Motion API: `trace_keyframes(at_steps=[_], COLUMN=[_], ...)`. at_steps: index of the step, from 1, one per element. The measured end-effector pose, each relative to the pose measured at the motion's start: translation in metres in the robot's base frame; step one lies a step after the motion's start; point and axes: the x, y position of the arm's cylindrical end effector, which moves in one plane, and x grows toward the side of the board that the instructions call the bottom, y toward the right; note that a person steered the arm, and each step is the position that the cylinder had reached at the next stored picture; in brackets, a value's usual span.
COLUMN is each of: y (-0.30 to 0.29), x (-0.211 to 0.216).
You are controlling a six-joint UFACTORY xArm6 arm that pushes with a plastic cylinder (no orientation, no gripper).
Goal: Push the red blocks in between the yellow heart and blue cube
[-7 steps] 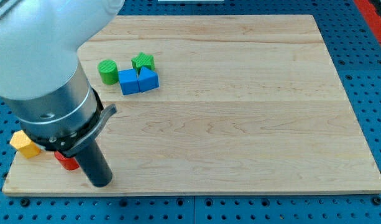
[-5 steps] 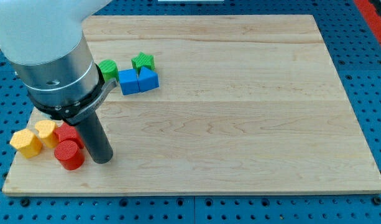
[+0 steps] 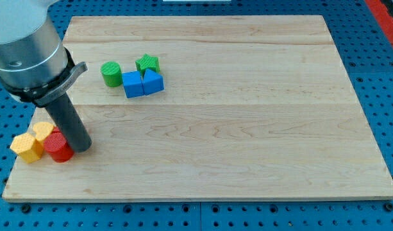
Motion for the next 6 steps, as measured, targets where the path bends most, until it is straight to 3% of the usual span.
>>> trace_keyframes(at_steps=[2, 3, 6], y=[-0.018, -0.037, -0.043], x=[0.079, 0.035, -0.01])
